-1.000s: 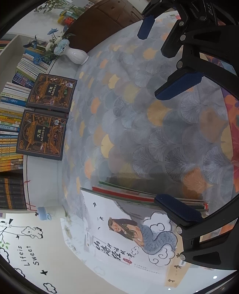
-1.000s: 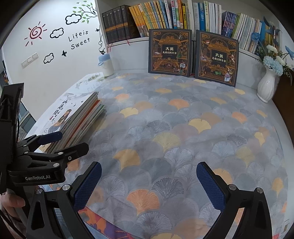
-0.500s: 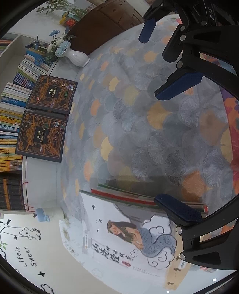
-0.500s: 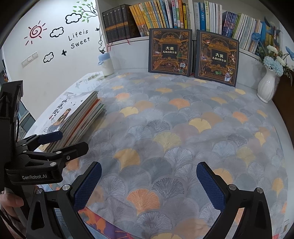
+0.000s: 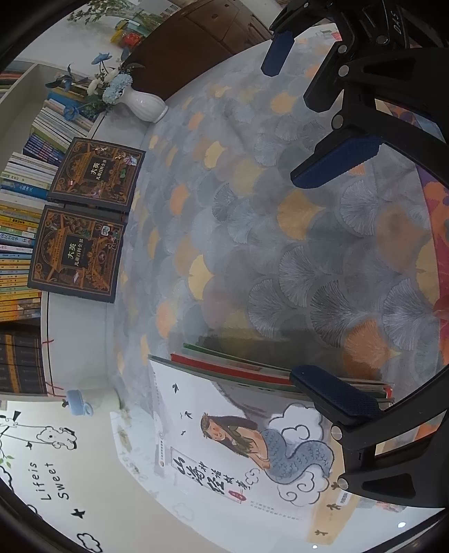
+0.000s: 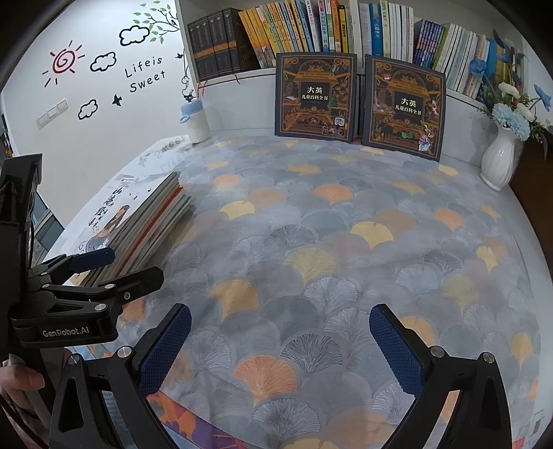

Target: Organize books

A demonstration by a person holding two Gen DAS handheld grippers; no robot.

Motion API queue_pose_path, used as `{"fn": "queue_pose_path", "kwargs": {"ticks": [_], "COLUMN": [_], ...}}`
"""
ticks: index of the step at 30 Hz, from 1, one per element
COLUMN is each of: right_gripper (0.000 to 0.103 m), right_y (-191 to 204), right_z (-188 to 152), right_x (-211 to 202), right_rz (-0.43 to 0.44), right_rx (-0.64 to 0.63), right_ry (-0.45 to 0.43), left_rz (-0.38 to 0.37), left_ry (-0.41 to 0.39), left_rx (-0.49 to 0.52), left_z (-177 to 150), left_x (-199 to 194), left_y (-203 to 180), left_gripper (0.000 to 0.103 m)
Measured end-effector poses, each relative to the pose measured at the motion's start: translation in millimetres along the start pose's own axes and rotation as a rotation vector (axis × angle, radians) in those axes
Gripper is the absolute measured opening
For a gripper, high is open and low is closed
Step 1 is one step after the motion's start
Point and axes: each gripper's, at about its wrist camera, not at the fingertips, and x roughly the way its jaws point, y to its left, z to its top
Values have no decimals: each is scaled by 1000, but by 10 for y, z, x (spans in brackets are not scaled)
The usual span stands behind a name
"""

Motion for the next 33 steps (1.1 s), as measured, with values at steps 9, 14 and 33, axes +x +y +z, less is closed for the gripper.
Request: {"fn": "queue_pose_path", "kwargs": {"ticks": [9,14,33], "right_gripper": [103,103,103], "right_y": [-12,-14,-57], "right_z": [-9,-15,-54], "right_x": [4,0,11], "right_rz": [1,1,11], "right_rx": [5,10,32], "right_ry": [0,0,0], "left_rz": [-10,-8,15], "left_ry": [-5,-4,-19], "left_rx": [0,0,25], "left_z": [3,1,-22], "left_x": [-11,-2,21], "left_y": [-4,-8,-116], "left_gripper": [102,102,102]}}
